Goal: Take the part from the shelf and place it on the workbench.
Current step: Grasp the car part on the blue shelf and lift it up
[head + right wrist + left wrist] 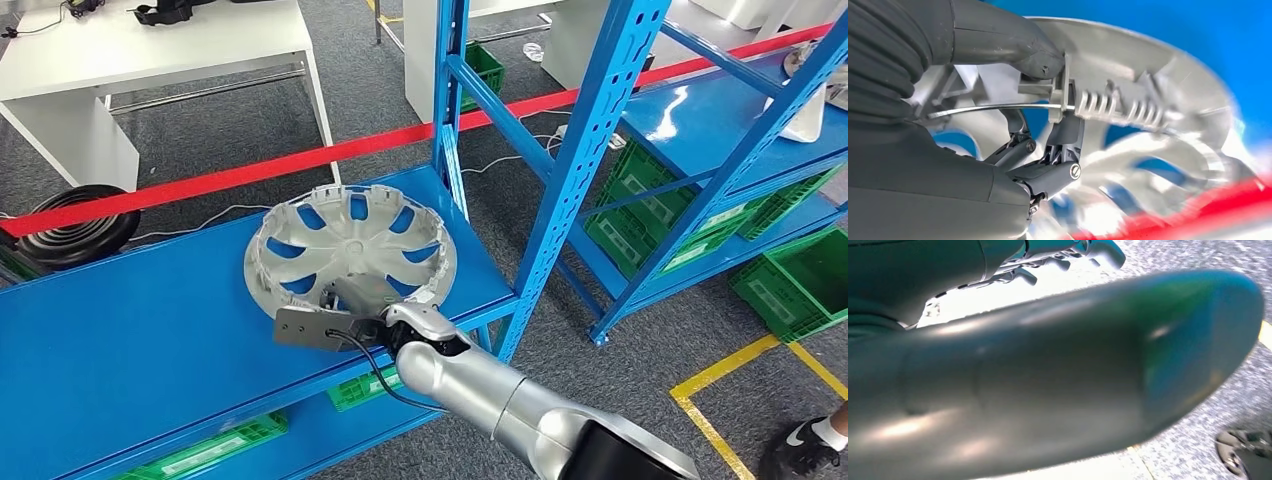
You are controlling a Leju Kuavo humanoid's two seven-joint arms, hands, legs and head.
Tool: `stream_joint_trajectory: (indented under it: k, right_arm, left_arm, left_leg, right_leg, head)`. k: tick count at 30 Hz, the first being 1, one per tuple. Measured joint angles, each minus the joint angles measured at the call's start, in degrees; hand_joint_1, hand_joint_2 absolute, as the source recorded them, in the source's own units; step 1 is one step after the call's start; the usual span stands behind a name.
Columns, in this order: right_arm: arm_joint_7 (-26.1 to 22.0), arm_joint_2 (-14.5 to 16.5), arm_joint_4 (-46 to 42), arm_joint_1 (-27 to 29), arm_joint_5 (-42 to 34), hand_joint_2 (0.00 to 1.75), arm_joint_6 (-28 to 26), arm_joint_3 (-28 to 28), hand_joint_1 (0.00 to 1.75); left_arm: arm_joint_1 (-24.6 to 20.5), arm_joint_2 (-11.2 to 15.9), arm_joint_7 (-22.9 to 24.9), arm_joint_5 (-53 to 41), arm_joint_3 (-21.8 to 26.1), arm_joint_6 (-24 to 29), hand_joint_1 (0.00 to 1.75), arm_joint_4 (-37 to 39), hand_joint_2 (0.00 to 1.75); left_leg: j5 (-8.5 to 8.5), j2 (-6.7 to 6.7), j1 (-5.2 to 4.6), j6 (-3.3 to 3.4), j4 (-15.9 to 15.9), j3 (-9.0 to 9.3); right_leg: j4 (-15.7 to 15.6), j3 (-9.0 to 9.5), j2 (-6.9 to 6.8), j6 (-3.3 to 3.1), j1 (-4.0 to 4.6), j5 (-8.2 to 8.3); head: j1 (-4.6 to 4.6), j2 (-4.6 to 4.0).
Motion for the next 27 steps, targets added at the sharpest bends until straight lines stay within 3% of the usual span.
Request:
stream_joint_trajectory:
  k: [7, 14, 20, 27]
  right_arm:
    - [2.5, -3.7, -19.3, -0.3, -0.5, 1.75, 2.5, -1.7, 1.75]
    - [2.5, -4.2, -21.6, -0.3, -0.8, 1.75, 2.5, -1.7, 1.75]
    - [1.5, -6.7, -31.1, 0.1, -1.4, 1.75, 2.2, -1.7, 1.75]
    - [0.4, -7.5, -32.3, 0.9, -1.3, 1.75, 1.6, -1.6, 1.75]
  left_arm:
    - [-0.1, 0.0, -0.3, -0.9, 0.5, -0.1, 0.00, 0.0, 0.00]
    - [-0.1, 0.0, -0.2, -1.0, 0.5, 0.0, 0.00, 0.0, 0.00]
    - [-0.1, 0.0, -0.3, -1.0, 1.0, 0.0, 0.00, 0.0, 0.00]
    - [-0.1, 0.0, -0.3, -1.0, 1.2, 0.0, 0.00, 0.0, 0.00]
  left_leg:
    - [-0.05, 0.01, 0.01, -0.05, 0.0, -0.07]
    - [-0.05, 0.01, 0.01, -0.05, 0.0, -0.08]
    - [-0.06, -0.01, 0.01, -0.05, -0.1, -0.12]
    - [-0.06, -0.01, 0.00, -0.05, 0.0, -0.13]
  right_leg:
    - [0.0, -0.15, 0.05, -0.06, 0.02, -0.07]
    - [0.0, -0.16, 0.05, -0.07, 0.02, -0.09]
    - [0.0, -0.17, 0.01, -0.10, 0.02, -0.12]
    - [0.1, -0.17, 0.01, -0.10, 0.02, -0.12]
  head:
    - [-0.01, 0.00]
    - [-0.01, 0.00]
    - [0.00, 0.00]
    - [-0.01, 0.00]
